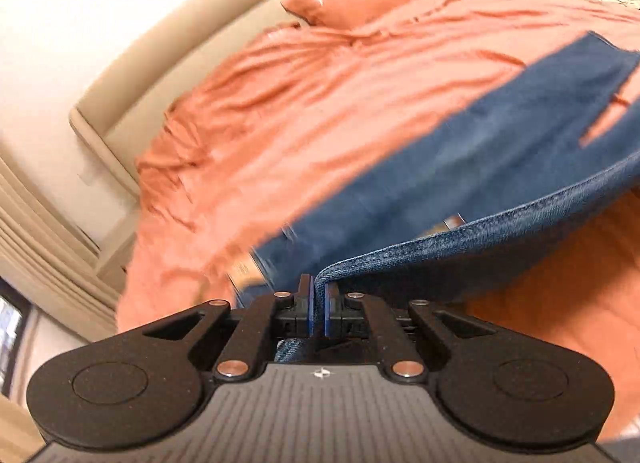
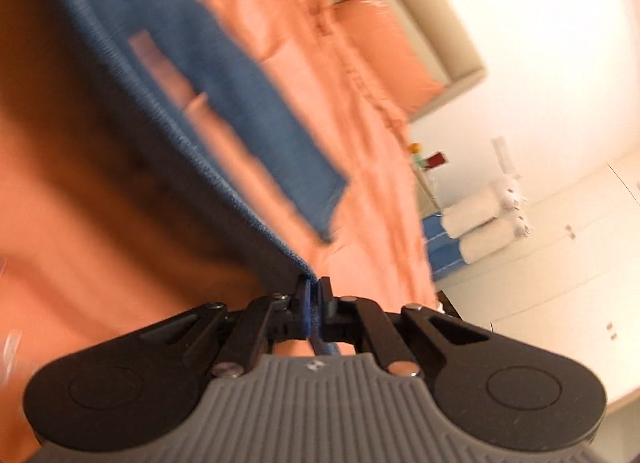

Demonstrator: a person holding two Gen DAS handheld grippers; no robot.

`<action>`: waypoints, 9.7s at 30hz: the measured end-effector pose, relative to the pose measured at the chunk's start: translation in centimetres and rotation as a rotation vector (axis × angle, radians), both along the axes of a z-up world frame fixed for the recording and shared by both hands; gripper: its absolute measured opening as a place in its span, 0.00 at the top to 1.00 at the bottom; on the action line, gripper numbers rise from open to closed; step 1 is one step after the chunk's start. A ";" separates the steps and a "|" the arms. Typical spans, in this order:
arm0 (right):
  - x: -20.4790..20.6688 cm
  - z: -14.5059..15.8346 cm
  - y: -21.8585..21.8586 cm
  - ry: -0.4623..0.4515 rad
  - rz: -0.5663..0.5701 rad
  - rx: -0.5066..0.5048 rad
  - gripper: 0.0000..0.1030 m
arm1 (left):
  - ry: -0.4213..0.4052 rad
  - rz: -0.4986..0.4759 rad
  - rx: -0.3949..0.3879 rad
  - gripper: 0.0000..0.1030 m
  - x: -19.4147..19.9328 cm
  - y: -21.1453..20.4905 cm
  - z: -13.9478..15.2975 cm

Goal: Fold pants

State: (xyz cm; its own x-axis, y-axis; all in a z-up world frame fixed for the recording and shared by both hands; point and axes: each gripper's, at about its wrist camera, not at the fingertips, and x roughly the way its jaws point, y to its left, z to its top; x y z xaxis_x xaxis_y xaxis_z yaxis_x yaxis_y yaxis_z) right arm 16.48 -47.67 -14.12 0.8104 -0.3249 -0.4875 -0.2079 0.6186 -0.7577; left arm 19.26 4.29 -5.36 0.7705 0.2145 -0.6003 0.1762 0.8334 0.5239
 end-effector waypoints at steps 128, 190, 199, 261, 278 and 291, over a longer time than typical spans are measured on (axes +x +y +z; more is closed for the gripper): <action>10.0 2.2 14.6 0.135 -0.388 1.224 0.73 | 0.067 0.348 -0.551 0.48 13.6 11.9 -2.5; 18.8 -12.5 -19.4 -0.041 -0.818 1.726 0.86 | 0.331 -0.181 -0.483 0.56 26.3 -24.0 -13.8; 19.5 -6.9 -17.5 -0.059 -0.643 1.493 0.90 | 0.324 -0.206 -0.421 0.60 32.0 -30.5 -16.7; 17.0 -4.9 35.5 0.475 -0.050 0.921 0.92 | 0.323 0.153 -0.869 0.72 12.1 -0.1 -10.5; 15.5 -3.1 31.5 0.367 -0.059 1.119 0.66 | 0.336 0.143 -1.081 0.55 13.7 1.1 -12.1; 16.6 -4.4 23.0 0.216 -0.184 1.077 0.66 | 0.362 0.248 -1.163 0.33 22.8 -1.4 -15.7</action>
State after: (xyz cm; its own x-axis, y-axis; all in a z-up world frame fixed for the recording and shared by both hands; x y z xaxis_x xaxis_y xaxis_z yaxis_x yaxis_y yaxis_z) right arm 33.13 -24.67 -18.56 0.6577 0.2463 -0.7119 -0.1079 0.9661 0.2345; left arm 42.04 2.94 -21.04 0.5358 -0.4711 -0.7007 -0.0718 0.8015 -0.5937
